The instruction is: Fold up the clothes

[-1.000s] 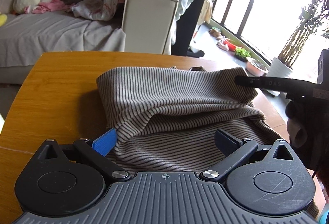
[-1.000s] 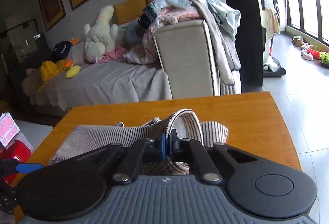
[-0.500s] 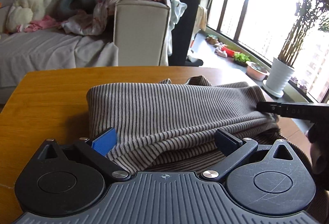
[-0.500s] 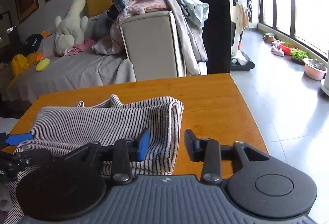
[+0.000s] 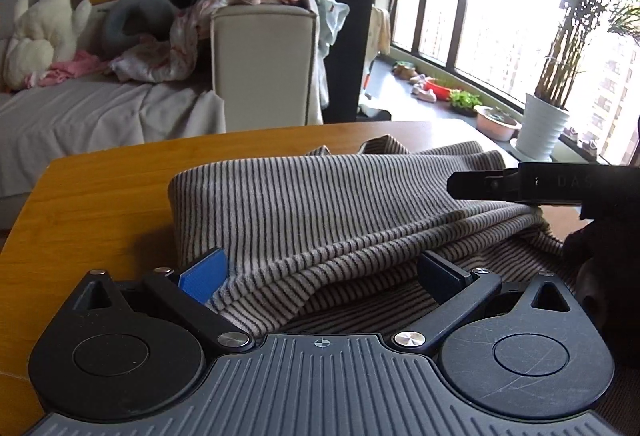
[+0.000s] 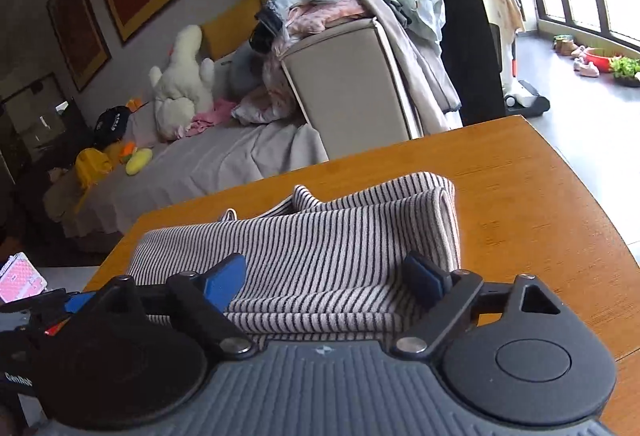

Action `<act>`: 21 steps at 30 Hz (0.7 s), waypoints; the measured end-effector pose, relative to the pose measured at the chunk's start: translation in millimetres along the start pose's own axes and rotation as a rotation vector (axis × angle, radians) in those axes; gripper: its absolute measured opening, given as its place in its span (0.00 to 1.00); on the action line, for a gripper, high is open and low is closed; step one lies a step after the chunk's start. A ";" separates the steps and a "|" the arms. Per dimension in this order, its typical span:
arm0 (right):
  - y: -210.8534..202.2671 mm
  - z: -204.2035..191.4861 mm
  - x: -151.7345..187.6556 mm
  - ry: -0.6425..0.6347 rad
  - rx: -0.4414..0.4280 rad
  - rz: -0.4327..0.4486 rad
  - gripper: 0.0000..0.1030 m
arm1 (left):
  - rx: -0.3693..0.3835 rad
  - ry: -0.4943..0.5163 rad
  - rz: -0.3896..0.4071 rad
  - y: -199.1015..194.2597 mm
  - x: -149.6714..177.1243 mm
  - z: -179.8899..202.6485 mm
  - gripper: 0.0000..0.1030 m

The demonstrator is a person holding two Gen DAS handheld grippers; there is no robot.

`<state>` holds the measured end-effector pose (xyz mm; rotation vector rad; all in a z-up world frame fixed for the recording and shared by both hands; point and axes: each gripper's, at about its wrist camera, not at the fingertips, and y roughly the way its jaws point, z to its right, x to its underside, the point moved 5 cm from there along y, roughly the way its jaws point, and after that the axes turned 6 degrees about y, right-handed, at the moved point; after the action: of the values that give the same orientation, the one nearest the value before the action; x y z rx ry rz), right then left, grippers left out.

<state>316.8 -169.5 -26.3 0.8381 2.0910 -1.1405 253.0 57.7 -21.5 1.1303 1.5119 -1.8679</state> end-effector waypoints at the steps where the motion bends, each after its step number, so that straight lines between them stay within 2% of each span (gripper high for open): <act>1: -1.4 -1.8 1.9 -0.007 0.001 -0.002 0.94 | 0.033 -0.022 0.025 -7.4 -1.9 -2.9 1.00; 3: -3.2 -5.4 7.0 -0.028 -0.013 -0.003 1.00 | 0.065 -0.044 0.055 -15.9 -5.9 -8.8 1.00; 9: -2.5 -5.2 7.5 -0.023 -0.017 -0.007 1.00 | 0.117 -0.146 0.086 5.2 -31.9 -20.7 1.00; 13: -1.7 -6.3 7.9 -0.032 -0.025 -0.035 1.00 | 0.151 -0.212 -0.049 51.5 -22.2 -23.8 1.00; 16: -4.0 -12.6 8.1 -0.118 -0.037 -0.095 1.00 | 0.127 -0.119 -0.010 51.4 -15.8 -14.9 1.00; 17: -9.4 -12.9 7.5 -0.119 -0.033 -0.083 1.00 | 0.120 -0.104 -0.008 50.0 -14.7 -12.9 1.00; 18: -19.0 -12.9 5.4 -0.116 -0.025 -0.049 0.97 | 0.113 -0.089 -0.006 48.7 -13.5 -10.9 1.00; 20: -31.7 -12.0 2.1 -0.126 0.009 -0.001 0.81 | 0.119 -0.098 -0.003 48.5 -13.4 -12.5 1.00; 21: -31.7 -8.6 2.2 -0.113 0.027 -0.014 0.66 | 0.120 -0.101 -0.001 48.6 -13.4 -12.9 1.00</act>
<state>289.6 -175.1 -8.7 0.7549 1.9957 -1.1976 302.3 55.0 -38.0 1.0697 1.3615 -2.0078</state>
